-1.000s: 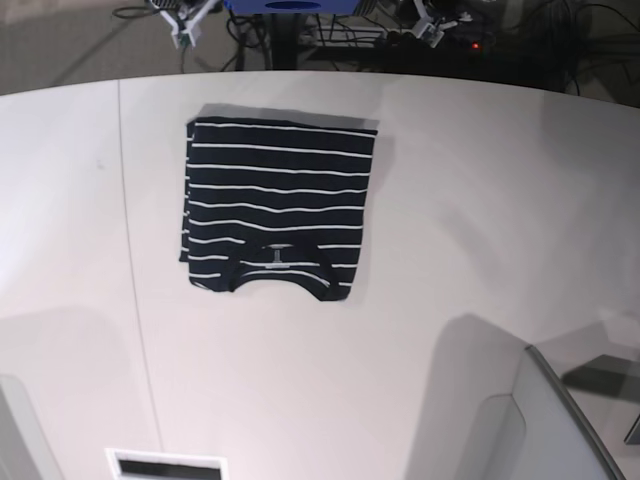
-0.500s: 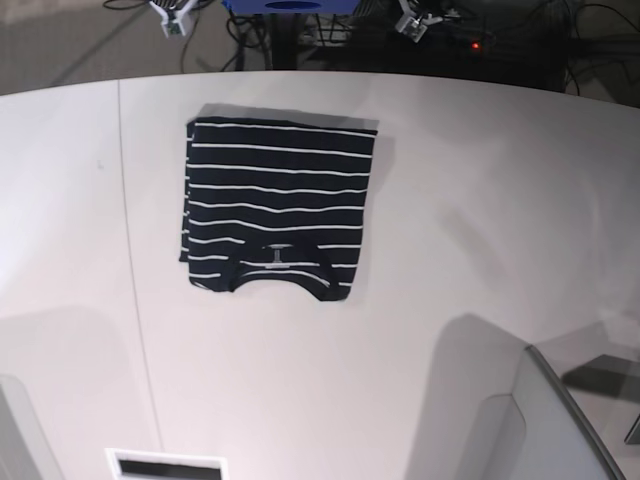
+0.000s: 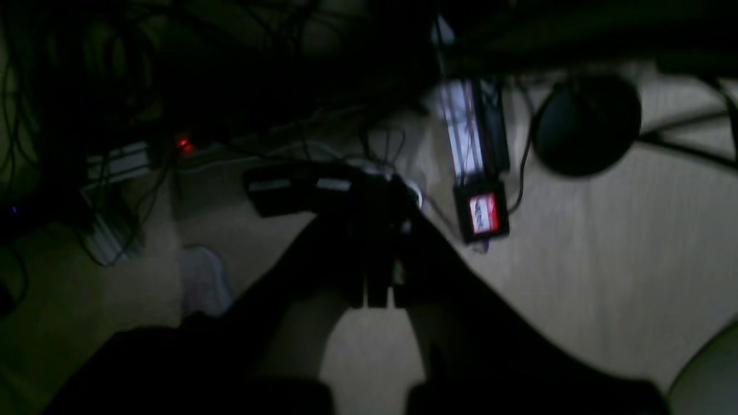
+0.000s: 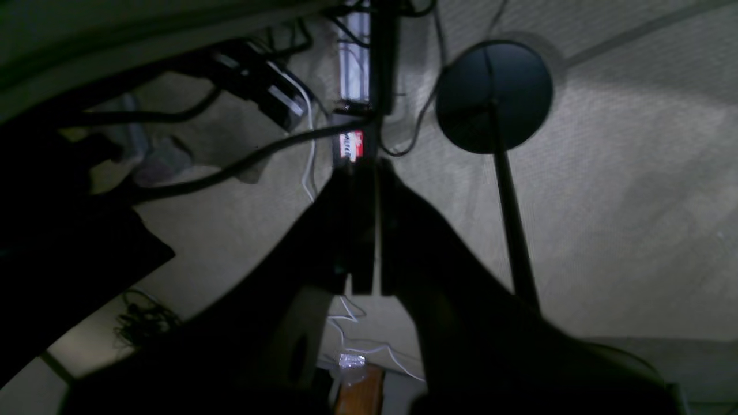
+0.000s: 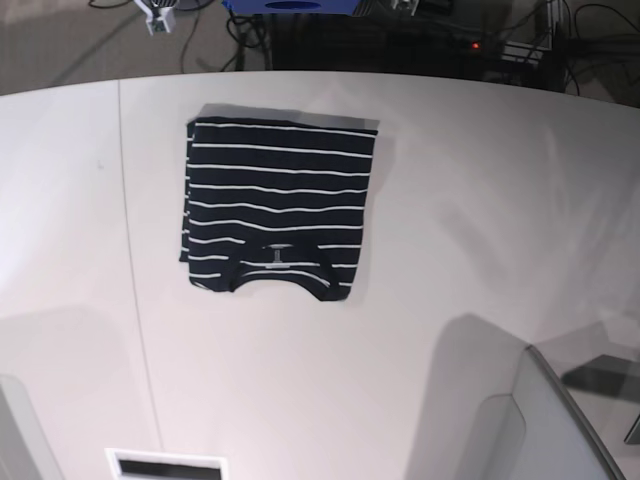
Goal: Layout the t-shirt on the table in an organized manner, then fold the t-shirt properly
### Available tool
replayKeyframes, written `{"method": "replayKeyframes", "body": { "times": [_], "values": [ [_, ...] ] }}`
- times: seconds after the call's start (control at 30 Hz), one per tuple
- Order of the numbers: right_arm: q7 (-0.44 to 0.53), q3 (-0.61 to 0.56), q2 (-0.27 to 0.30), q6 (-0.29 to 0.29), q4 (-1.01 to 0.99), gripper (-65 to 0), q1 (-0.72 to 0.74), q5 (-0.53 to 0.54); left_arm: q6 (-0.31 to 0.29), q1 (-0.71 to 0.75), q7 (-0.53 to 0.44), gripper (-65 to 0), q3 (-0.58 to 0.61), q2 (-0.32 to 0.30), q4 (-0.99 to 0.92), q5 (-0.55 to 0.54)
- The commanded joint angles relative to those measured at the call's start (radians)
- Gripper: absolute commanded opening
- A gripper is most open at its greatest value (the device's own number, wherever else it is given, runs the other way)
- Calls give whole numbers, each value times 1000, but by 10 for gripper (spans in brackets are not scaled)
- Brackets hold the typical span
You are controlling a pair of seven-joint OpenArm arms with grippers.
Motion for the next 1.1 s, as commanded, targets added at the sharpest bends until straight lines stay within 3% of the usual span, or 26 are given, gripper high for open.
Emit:
{"method": "replayKeyframes", "body": {
  "times": [0.0,0.3,0.57,1.07],
  "values": [
    [6,-2,10,6,0,-636,-1,-1,3,7,-10,-650,1,5,-1,-15],
    [3,-19,30,6,1,-642,38,-2,3,-36,-10,-650,3,9,-1,-15],
    [2,-283,23,6,-5,-642,62,3,3,-71,-10,-650,4,6,-1,-15],
    [2,-247,-7,4,-5,-642,88,4,-3,-60,-10,-650,6,8,-8,-15]
  ]
}}
